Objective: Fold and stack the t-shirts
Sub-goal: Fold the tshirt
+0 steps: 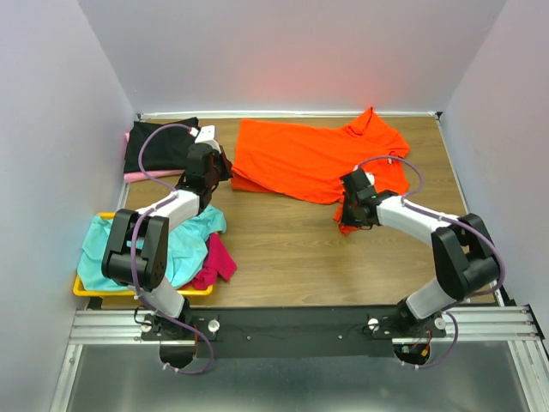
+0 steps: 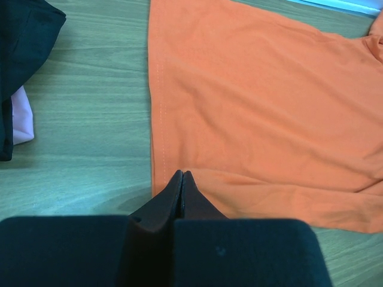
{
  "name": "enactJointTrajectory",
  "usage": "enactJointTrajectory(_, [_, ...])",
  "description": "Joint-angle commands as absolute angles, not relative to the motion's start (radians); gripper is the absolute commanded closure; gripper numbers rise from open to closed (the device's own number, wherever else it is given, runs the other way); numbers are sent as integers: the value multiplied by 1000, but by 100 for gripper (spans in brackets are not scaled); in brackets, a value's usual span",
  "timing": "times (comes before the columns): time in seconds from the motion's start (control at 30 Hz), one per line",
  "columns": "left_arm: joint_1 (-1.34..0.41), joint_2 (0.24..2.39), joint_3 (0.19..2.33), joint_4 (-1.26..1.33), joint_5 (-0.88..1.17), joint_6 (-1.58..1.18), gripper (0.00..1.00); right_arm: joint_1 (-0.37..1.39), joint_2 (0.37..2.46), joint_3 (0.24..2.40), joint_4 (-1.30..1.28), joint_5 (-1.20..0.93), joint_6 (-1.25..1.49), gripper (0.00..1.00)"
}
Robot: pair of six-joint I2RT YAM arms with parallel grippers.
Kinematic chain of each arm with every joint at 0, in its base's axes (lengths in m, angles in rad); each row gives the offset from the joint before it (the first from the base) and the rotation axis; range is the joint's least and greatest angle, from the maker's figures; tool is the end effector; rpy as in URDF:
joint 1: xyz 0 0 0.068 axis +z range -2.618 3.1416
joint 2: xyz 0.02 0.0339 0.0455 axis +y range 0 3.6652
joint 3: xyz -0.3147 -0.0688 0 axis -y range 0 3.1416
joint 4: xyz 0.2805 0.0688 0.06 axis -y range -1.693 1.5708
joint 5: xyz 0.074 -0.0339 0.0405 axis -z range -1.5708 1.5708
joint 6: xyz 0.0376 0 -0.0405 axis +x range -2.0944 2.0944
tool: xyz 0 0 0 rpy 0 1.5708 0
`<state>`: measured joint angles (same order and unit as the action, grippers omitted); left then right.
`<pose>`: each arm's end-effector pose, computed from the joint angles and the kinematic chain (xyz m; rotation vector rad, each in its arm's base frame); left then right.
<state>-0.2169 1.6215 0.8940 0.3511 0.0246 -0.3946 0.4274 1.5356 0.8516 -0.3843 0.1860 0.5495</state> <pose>0.3798 -0.0846 0.2451 -0.1585 1.9649 -0.4266 0.2920 0.1254 0.2000 0.2217 2.6026 0.0994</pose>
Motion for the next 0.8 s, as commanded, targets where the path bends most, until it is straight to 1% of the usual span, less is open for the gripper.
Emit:
enactJointTrajectory(0.0, [-209,1617,887,373,52,-397,100,498,1621,922,-380,271,564,99])
enactJointTrajectory(0.03, [-209,1617,887,373,54,-397,100,508,1638,945,-383,279,569,99])
enactJointTrajectory(0.1, [-209,1621,887,371,57,-399,100,537,1652,956,-390,311,586,94])
enactJointTrajectory(0.23, [-209,1624,887,374,61,-399,100,560,1596,948,-393,340,606,66])
enactJointTrajectory(0.27, [-209,1624,887,376,63,-399,100,560,1577,936,-393,344,612,51])
enactJointTrajectory(0.33, [-209,1626,885,377,64,-399,100,561,1519,920,-397,347,620,37])
enactJointTrajectory(0.43, [-209,1621,884,377,64,-399,100,560,1463,885,-405,339,635,32])
enactJointTrajectory(0.53, [-209,1621,884,380,67,-399,100,561,1462,858,-408,318,644,32])
enactJointTrajectory(0.77, [-209,1620,882,383,71,-399,100,572,1499,824,-400,296,669,37])
